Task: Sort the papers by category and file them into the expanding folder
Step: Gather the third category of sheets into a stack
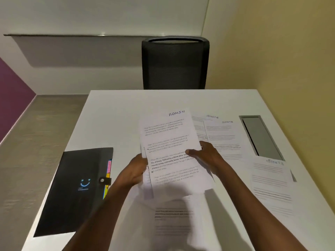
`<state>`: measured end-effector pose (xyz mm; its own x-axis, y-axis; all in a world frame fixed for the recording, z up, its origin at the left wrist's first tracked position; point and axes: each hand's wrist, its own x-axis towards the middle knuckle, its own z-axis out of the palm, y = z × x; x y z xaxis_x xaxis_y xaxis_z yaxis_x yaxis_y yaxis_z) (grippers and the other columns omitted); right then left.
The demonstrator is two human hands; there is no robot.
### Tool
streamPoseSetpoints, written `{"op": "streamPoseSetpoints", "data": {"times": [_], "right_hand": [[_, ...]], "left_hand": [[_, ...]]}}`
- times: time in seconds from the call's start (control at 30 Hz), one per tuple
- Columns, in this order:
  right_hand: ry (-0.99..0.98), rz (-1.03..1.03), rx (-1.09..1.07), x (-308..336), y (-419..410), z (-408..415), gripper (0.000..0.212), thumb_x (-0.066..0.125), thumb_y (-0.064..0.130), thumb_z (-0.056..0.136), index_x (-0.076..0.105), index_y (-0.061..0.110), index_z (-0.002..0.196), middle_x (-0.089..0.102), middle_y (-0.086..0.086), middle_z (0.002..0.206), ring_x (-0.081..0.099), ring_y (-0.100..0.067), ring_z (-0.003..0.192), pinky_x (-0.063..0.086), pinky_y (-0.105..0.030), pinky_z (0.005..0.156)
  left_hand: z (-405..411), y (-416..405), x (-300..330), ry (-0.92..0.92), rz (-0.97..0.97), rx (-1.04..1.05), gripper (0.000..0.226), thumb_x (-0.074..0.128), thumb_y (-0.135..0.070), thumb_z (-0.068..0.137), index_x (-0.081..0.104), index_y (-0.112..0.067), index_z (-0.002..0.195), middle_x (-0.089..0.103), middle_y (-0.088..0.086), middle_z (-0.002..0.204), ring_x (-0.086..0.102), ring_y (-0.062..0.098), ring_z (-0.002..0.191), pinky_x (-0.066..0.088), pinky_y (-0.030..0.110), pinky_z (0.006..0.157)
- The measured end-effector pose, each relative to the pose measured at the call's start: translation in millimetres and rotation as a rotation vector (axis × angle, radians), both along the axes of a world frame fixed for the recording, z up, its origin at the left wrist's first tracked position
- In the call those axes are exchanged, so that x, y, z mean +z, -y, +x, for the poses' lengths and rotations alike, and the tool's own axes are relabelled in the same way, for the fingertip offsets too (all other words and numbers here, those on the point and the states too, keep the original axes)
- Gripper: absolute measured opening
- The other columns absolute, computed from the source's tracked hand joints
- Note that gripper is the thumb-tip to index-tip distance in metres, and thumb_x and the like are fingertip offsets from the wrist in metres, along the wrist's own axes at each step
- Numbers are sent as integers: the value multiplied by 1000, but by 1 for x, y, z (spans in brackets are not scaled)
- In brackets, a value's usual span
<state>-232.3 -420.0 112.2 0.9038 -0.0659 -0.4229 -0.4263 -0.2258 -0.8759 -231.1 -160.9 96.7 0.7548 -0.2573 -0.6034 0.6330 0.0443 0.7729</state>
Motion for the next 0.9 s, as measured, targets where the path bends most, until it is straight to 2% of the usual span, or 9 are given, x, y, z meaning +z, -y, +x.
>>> {"op": "streamPoseSetpoints", "data": {"times": [0.1, 0.17, 0.27, 0.4, 0.53, 0.6, 0.7, 0.8, 0.9], "right_hand": [[-9, 133, -82, -8, 14, -22, 33, 74, 1, 80, 69, 5, 113, 74, -3, 105, 72, -11, 89, 55, -18, 72], [8, 110, -132, -14, 19, -40, 28, 71, -3, 82, 69, 5, 108, 74, 3, 95, 71, -6, 79, 50, -10, 60], [83, 31, -186, -29, 31, -61, 23, 72, 3, 83, 69, 14, 104, 71, 10, 93, 68, -7, 84, 48, -5, 60], [190, 27, -248, -32, 57, -79, 26, 71, 7, 86, 68, 15, 111, 71, 9, 99, 66, -3, 91, 49, -6, 67], [245, -11, -298, -23, 90, -78, 31, 75, 21, 84, 68, 20, 114, 72, 3, 105, 67, -14, 97, 55, -29, 80], [284, -2, -332, -17, 106, -81, 30, 75, 19, 84, 67, 21, 113, 72, 4, 105, 66, -12, 96, 53, -25, 79], [297, 42, -349, -18, 126, -93, 33, 73, 15, 86, 65, 22, 117, 71, 11, 105, 66, -3, 96, 51, -13, 74], [233, 48, -346, -38, 136, -112, 41, 75, 14, 83, 63, 19, 122, 71, 6, 108, 66, -10, 99, 51, -17, 77], [182, 57, -344, -52, 137, -127, 39, 74, 13, 84, 60, 23, 119, 67, 10, 106, 63, -5, 97, 49, -18, 82]], "left_hand": [[-17, 25, -5, -18, -27, -4, 23, 65, -15, 93, 70, -6, 113, 71, 17, 114, 71, 34, 98, 56, 44, 86], [-26, 45, -8, -80, -26, 98, 39, 70, -38, 89, 69, -9, 115, 71, 16, 115, 68, 35, 104, 52, 53, 95], [-37, 72, -11, -116, 2, 247, 54, 44, -67, 91, 70, -21, 104, 76, 7, 99, 72, 28, 95, 58, 45, 85], [-52, 99, -2, 262, 222, 144, 27, 56, -39, 98, 68, -20, 113, 72, -11, 97, 68, 3, 86, 57, 17, 73], [-50, 128, 2, 525, 322, 112, 18, 56, -24, 100, 62, -26, 117, 68, -18, 105, 64, -2, 96, 50, 14, 74], [-50, 145, 3, 559, 308, 132, 22, 55, -24, 100, 61, -21, 121, 67, -16, 106, 63, -1, 97, 50, 12, 76], [-59, 166, -7, 545, 319, 99, 30, 55, -24, 100, 59, -18, 129, 68, -8, 116, 64, 5, 104, 53, 23, 85], [-77, 177, -29, 502, 358, 45, 34, 58, -21, 98, 55, -17, 132, 67, -3, 121, 63, 12, 108, 52, 31, 92], [-91, 186, -46, 467, 417, -6, 23, 55, -20, 100, 56, -21, 123, 67, -2, 112, 63, 20, 108, 49, 30, 84]]}}
